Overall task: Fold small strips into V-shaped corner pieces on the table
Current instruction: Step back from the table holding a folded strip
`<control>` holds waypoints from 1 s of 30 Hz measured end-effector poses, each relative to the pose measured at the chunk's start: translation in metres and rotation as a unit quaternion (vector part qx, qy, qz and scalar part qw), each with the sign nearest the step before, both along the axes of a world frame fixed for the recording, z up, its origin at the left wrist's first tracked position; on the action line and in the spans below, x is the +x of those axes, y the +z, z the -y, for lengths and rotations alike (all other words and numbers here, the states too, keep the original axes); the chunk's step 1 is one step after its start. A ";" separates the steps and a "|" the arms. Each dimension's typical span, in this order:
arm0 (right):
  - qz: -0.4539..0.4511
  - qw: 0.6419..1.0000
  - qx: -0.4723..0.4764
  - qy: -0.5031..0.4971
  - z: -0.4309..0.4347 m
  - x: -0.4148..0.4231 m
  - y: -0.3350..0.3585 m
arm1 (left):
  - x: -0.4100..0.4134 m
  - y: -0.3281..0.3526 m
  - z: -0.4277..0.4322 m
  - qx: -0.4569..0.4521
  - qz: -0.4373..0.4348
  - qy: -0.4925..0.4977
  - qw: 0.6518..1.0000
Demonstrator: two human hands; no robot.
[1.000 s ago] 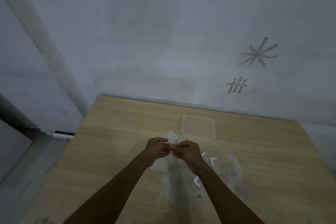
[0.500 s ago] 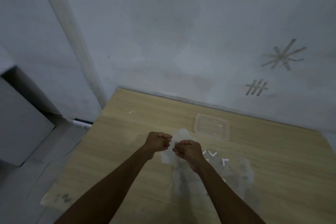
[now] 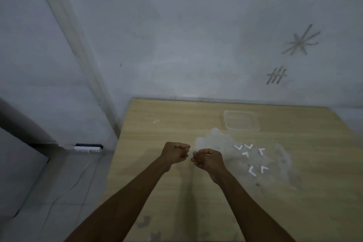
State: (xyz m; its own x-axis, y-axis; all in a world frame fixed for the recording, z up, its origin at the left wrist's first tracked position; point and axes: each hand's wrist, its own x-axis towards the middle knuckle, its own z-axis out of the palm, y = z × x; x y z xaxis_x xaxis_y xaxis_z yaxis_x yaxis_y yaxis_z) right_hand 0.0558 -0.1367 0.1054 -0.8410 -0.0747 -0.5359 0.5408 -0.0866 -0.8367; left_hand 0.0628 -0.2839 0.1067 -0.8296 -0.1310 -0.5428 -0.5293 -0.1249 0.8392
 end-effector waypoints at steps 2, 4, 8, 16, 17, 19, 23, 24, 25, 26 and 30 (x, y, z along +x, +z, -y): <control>0.002 1.000 0.000 -0.017 0.014 0.015 0.001 | 0.010 -0.001 0.012 -0.003 0.006 -0.005 1.000; 0.005 0.999 -0.003 -0.039 0.026 0.032 -0.001 | 0.021 -0.003 0.023 0.001 0.013 -0.004 1.000; 0.012 0.998 -0.005 -0.069 0.037 0.053 -0.005 | 0.038 -0.005 0.031 0.001 0.021 -0.002 1.000; 0.022 0.997 -0.011 -0.069 0.046 0.083 -0.013 | 0.067 -0.003 0.037 -0.036 0.033 0.003 0.999; 0.023 0.997 -0.013 -0.067 0.047 0.086 -0.013 | 0.071 -0.003 0.039 -0.036 0.033 0.004 0.999; 0.025 0.997 -0.016 -0.064 0.051 0.092 -0.016 | 0.077 -0.005 0.043 -0.034 0.037 0.010 0.999; 0.042 0.997 -0.008 -0.062 0.060 0.107 -0.023 | 0.093 -0.015 0.053 -0.039 0.056 0.000 0.998; 0.045 0.997 -0.007 -0.063 0.064 0.111 -0.025 | 0.096 -0.017 0.058 -0.041 0.062 -0.007 0.997; 0.047 0.997 -0.005 -0.064 0.068 0.113 -0.028 | 0.097 -0.020 0.063 -0.044 0.065 -0.014 0.997; 0.049 0.997 -0.001 -0.066 0.072 0.115 -0.031 | 0.098 -0.023 0.068 -0.047 0.066 -0.021 0.997; 0.056 0.996 0.024 -0.064 0.090 0.121 -0.038 | 0.102 -0.028 0.091 -0.049 0.071 -0.058 0.995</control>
State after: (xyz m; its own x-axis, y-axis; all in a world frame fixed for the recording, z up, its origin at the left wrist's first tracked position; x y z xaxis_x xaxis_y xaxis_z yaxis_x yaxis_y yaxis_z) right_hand 0.1765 -0.2272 0.0671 -0.7765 0.0575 -0.6275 0.6183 -0.1226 -0.7763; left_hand 0.1649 -0.3747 0.0788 -0.7582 -0.0963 -0.6448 -0.6493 0.0227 0.7602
